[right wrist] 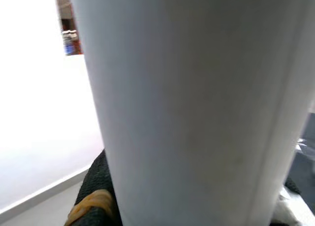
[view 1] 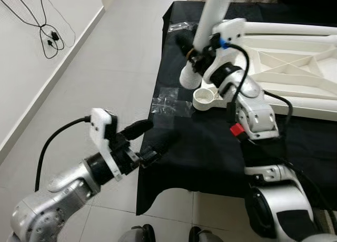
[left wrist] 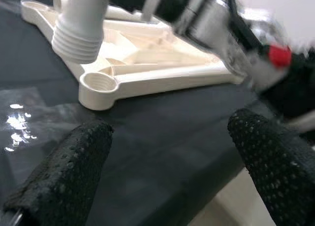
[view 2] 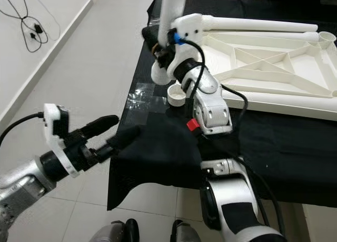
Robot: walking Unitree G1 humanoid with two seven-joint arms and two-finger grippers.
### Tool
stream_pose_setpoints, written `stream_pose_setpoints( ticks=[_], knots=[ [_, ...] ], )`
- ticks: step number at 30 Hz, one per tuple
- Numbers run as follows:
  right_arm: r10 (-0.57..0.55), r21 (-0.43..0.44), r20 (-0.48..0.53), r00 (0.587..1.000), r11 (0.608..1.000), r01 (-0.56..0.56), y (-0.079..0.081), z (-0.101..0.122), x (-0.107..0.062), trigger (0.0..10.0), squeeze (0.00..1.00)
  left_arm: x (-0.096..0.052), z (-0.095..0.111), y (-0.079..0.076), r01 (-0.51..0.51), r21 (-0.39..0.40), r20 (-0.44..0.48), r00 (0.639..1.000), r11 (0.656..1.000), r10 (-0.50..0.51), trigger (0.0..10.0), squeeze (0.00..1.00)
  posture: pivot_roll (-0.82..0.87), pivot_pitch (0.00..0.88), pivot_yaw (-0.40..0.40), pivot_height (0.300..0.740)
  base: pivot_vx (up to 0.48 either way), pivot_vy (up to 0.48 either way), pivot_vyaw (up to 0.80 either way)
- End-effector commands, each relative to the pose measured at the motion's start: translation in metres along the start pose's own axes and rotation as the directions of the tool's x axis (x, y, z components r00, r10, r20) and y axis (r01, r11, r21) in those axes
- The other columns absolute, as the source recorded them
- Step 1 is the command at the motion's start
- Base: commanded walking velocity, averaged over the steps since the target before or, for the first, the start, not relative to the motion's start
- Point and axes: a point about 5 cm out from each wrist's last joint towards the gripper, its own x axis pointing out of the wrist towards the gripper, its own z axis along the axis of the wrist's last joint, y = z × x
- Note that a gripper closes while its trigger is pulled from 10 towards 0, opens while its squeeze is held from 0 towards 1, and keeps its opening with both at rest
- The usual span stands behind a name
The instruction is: Building children table
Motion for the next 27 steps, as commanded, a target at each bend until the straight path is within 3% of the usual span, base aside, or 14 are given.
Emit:
stream_pose_setpoints(
  ticks=[1,3,7,8,9,12,14,16,20,23,24,27],
  knots=[
    [0.042,-0.008,0.028,0.999,0.999,-0.042,0.004,0.005,0.003,10.0,0.00,-0.002,-0.003,-0.003,-0.010,0.037,-0.020,1.000,0.999,0.011,10.0,0.00,0.05,0.315,0.000,0.740,0.000,0.000,0.00],
    [0.098,0.015,0.015,0.995,0.995,-0.098,-0.002,0.002,0.004,10.0,0.00,0.002,-0.006,-0.005,-0.057,0.220,-0.050,0.996,0.974,0.069,10.0,0.00,0.06,0.340,-0.011,0.740,0.000,0.000,0.00],
    [0.121,-0.030,-0.057,0.991,0.992,-0.123,-0.012,-0.005,0.002,10.0,0.00,0.000,0.005,-0.001,-0.164,0.293,0.020,0.986,0.942,0.165,10.0,0.00,0.08,0.353,-0.020,0.740,0.000,0.000,0.00],
    [0.092,-0.062,-0.103,0.990,0.993,-0.099,-0.025,-0.008,-0.001,10.0,0.00,-0.005,0.017,0.002,-0.252,0.327,0.095,0.968,0.911,0.233,10.0,0.00,0.08,0.353,-0.022,0.740,0.000,0.000,0.00],
    [0.092,-0.062,-0.103,0.990,0.993,-0.099,-0.025,-0.008,-0.001,10.0,0.00,-0.005,0.017,0.002,-0.252,0.327,0.095,0.968,0.911,0.233,10.0,0.00,0.08,0.353,-0.022,0.740,0.000,0.000,0.00],
    [0.045,-0.078,-0.124,0.991,0.995,-0.055,-0.046,-0.006,-0.007,10.0,0.00,-0.010,0.030,0.001,-0.339,0.370,0.185,0.939,0.865,0.289,10.0,0.00,0.09,0.346,-0.023,0.740,0.000,0.000,0.00],
    [0.031,-0.081,-0.123,0.992,0.996,-0.041,-0.055,-0.004,-0.010,10.0,0.00,-0.011,0.034,0.000,-0.365,0.371,0.218,0.928,0.854,0.302,10.0,0.00,0.09,0.346,-0.023,0.740,0.000,0.000,0.00],
    [0.005,-0.104,-0.140,0.990,0.994,-0.019,-0.064,-0.003,-0.013,10.0,0.00,-0.010,0.034,-0.006,-0.353,0.352,0.224,0.931,0.867,0.288,10.0,0.00,0.10,0.363,-0.022,0.740,0.000,0.000,0.00],
    [0.000,-0.109,-0.143,0.990,0.994,-0.016,-0.066,-0.002,-0.014,10.0,0.00,-0.009,0.032,-0.008,-0.350,0.345,0.225,0.932,0.871,0.285,10.0,0.00,0.10,0.363,-0.022,0.740,0.000,0.000,0.00],
    [0.010,-0.104,-0.132,0.991,0.994,-0.024,-0.068,0.000,-0.013,10.0,0.00,-0.006,0.020,-0.016,-0.316,0.316,0.195,0.944,0.895,0.265,10.0,0.00,0.10,0.369,-0.023,0.740,0.000,0.000,0.00],
    [0.011,-0.085,-0.111,0.994,0.996,-0.020,-0.067,0.002,-0.011,10.0,0.00,-0.006,0.006,-0.023,-0.286,0.284,0.148,0.956,0.915,0.252,10.0,0.00,0.09,0.372,-0.020,0.740,0.000,0.000,0.00],
    [0.017,-0.039,-0.075,0.997,0.999,-0.020,-0.065,0.000,-0.010,10.0,0.00,-0.008,-0.004,-0.026,-0.284,0.269,0.118,0.958,0.920,0.261,10.0,0.00,0.09,0.381,-0.020,0.740,0.000,0.000,0.00]
  ],
)
